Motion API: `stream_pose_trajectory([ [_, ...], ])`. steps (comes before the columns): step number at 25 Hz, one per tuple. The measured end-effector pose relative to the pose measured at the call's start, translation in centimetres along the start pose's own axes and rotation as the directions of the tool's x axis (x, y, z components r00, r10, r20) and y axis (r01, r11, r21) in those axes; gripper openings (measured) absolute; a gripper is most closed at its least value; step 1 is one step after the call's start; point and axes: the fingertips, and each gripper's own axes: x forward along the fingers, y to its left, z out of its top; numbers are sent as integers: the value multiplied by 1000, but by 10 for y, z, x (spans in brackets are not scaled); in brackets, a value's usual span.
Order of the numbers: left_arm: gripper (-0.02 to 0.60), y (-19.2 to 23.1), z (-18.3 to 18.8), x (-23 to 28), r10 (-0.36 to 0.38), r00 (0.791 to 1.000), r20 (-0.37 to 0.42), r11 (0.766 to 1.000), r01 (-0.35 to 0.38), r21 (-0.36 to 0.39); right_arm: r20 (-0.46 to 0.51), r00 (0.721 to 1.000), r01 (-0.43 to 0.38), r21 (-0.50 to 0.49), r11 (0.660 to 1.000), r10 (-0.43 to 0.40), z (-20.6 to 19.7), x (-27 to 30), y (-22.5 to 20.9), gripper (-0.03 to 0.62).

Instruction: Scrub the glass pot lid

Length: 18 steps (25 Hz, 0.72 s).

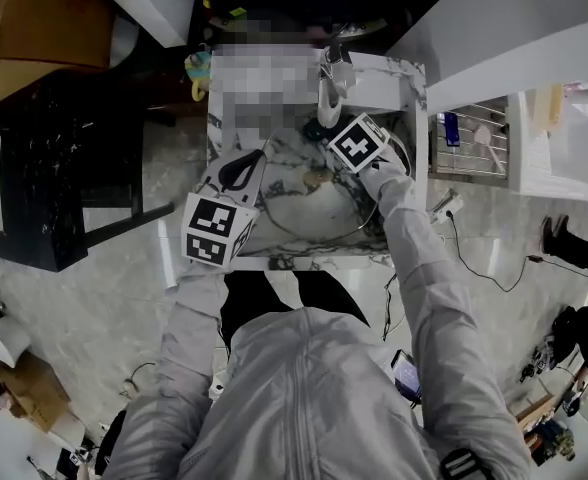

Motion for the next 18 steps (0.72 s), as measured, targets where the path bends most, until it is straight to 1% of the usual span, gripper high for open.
stream_pose_trajectory([
  [8,28,10,0,-6,20,1000,3,1000,-20,-8,72,997,-39,-23,999,40,31,11,24,55],
  [15,28,8,-6,-8,18,1000,-9,1000,-18,-11,98,993,-64,-45,997,68,37,15,42,55],
  [18,28,6,-8,-8,15,1000,-12,1000,-15,-11,95,992,-74,-79,994,81,38,17,54,55],
])
